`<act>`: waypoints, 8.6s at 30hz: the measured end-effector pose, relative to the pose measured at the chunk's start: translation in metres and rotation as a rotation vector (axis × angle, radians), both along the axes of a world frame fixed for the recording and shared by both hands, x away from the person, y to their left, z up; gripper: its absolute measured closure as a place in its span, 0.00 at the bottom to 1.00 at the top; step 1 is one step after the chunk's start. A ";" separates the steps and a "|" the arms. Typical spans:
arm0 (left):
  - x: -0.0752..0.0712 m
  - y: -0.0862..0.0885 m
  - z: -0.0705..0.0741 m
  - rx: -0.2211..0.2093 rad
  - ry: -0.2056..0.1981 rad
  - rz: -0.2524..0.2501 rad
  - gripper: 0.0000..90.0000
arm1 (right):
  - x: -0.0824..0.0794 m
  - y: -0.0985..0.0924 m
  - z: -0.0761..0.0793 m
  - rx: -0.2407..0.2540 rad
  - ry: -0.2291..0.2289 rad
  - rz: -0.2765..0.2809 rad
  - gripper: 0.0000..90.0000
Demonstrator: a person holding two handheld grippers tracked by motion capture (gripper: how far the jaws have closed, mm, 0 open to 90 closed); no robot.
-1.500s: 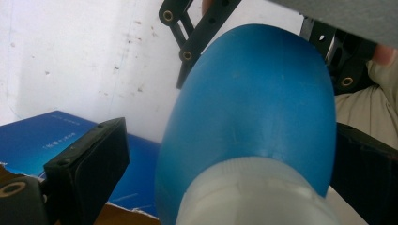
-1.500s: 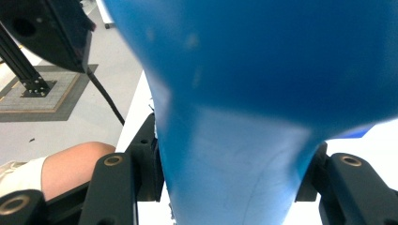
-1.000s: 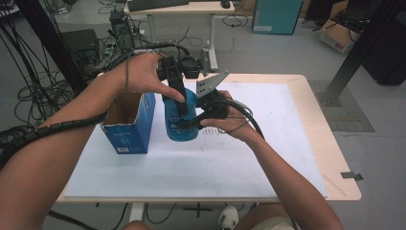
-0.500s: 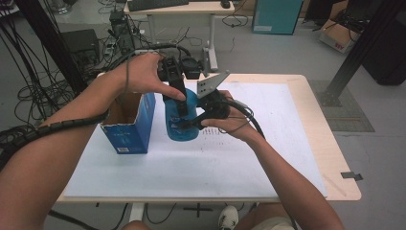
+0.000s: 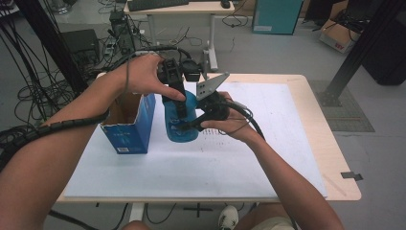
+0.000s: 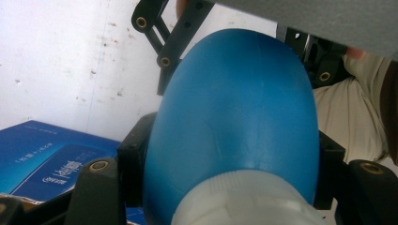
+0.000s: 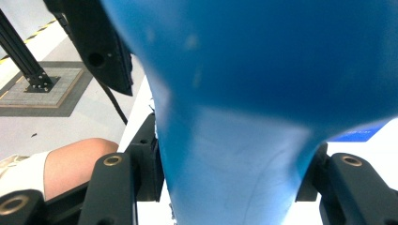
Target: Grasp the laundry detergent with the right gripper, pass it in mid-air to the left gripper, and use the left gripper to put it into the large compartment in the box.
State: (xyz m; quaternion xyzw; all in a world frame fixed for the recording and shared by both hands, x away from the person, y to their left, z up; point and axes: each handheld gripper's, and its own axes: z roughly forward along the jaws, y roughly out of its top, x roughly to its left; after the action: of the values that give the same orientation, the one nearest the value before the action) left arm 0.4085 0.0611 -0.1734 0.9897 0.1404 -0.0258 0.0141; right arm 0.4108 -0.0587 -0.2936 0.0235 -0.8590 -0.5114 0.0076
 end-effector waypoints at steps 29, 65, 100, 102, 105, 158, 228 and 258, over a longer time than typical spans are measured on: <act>-0.001 0.001 -0.003 0.003 0.006 -0.005 0.41 | -0.001 0.002 -0.002 -0.004 0.007 0.007 0.48; 0.000 0.001 -0.005 0.007 0.009 0.000 0.41 | 0.001 0.003 -0.005 -0.006 0.012 0.016 0.46; -0.002 0.001 -0.004 0.002 0.002 0.003 0.41 | 0.001 0.002 -0.004 -0.003 0.008 0.022 0.46; -0.002 0.002 -0.004 0.003 0.003 0.003 0.41 | 0.001 0.002 -0.004 -0.003 0.008 0.022 0.46; -0.002 0.001 -0.004 0.003 0.002 0.005 0.41 | 0.001 0.002 -0.004 -0.003 0.009 0.022 0.46; 0.000 0.012 -0.002 -0.046 -0.030 0.150 0.41 | 0.006 -0.009 -0.005 -0.064 -0.041 -0.030 0.21; 0.035 0.129 0.133 -0.013 -0.146 1.018 0.41 | 0.001 -0.110 0.051 -0.490 -0.018 -0.338 0.05; 0.041 0.196 0.122 -0.094 -0.111 1.410 0.41 | 0.001 -0.110 0.052 -0.511 -0.039 -0.342 0.05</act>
State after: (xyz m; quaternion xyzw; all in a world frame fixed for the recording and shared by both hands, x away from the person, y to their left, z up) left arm 0.4494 0.2571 -0.0515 0.6612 0.7454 0.0339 0.0774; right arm 0.4116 -0.1690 -0.2418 -0.1140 -0.9513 -0.2720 -0.0895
